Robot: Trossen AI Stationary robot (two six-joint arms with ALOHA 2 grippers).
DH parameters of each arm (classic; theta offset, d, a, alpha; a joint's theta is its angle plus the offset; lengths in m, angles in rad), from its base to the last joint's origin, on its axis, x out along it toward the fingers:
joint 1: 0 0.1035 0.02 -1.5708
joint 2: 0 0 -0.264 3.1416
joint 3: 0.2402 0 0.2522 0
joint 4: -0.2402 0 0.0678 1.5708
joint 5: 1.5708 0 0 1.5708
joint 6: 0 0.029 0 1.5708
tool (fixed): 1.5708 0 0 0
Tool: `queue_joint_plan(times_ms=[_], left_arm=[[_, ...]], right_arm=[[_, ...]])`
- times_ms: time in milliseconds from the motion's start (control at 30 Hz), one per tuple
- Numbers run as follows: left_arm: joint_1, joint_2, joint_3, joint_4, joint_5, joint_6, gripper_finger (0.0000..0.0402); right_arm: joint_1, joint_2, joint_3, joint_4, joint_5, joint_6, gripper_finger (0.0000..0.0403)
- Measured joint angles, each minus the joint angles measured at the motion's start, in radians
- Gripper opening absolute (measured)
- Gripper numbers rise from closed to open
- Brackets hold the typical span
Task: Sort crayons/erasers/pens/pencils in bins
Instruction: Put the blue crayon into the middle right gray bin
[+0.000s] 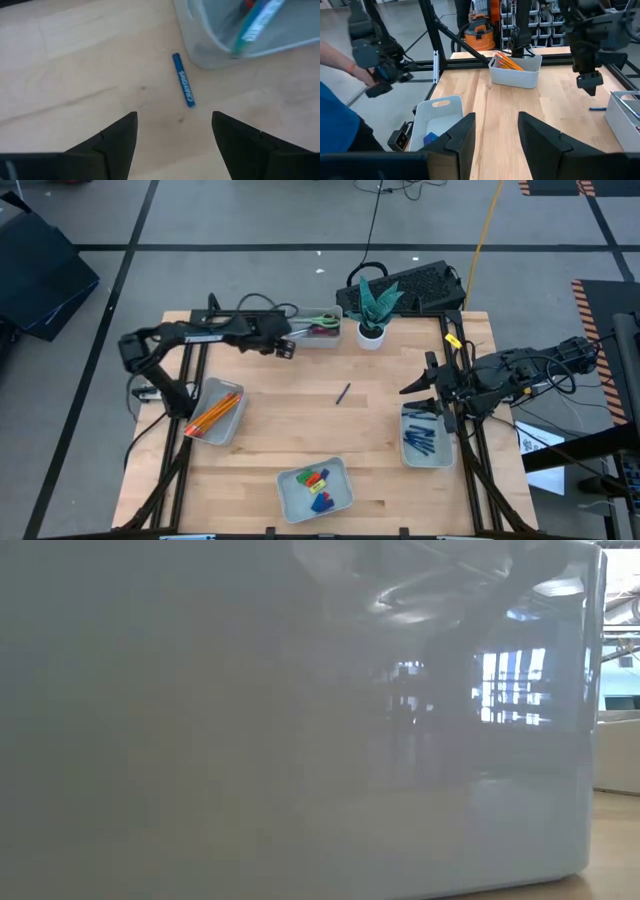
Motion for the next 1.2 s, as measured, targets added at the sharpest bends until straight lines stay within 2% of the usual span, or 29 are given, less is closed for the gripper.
queue_joint_plan(times_ms=[100, 233, 367, 500, 667, 800, 1033, 1100, 1200], left_arm=[[0.012, -0.020, -0.093, 0.143, -0.019, 0.040, 0.0257], [-0.002, 0.012, -0.122, 0.271, -0.056, 0.089, 0.0257], [-0.003, 0.084, -0.124, 0.347, -0.056, 0.080, 0.0257], [-0.005, 0.151, -0.124, 0.347, -0.065, 0.021, 0.0257], [-0.027, 0.190, -0.122, 0.414, -0.097, 0.052, 0.0252], [-0.060, 0.198, -0.122, 0.414, -0.152, 0.015, 0.0201], [-0.082, 0.199, -0.122, 0.361, -0.197, -0.089, 0.0033], [-0.084, 0.199, -0.122, 0.350, -0.201, -0.092, 0.0016], [-0.085, 0.186, -0.121, 0.308, -0.175, -0.084, 0.0028]], right_arm=[[0.000, 0.000, 0.000, 0.000, 0.000, 0.000, 0.0139], [0.000, 0.000, 0.000, 0.000, 0.000, 0.000, 0.0139], [0.000, 0.000, 0.000, 0.000, 0.000, 0.000, 0.0139], [0.000, 0.000, -0.001, 0.000, 0.000, 0.000, 0.0139], [0.000, 0.000, -0.001, 0.000, 0.000, 0.000, 0.0139], [0.000, 0.000, -0.001, 0.000, 0.000, 0.000, 0.0139], [0.000, 0.000, -0.001, 0.000, 0.000, 0.000, 0.0139], [0.000, 0.000, -0.001, 0.000, 0.000, 0.000, 0.0139], [0.000, 0.000, -0.001, 0.000, 0.000, 0.000, 0.0139]])
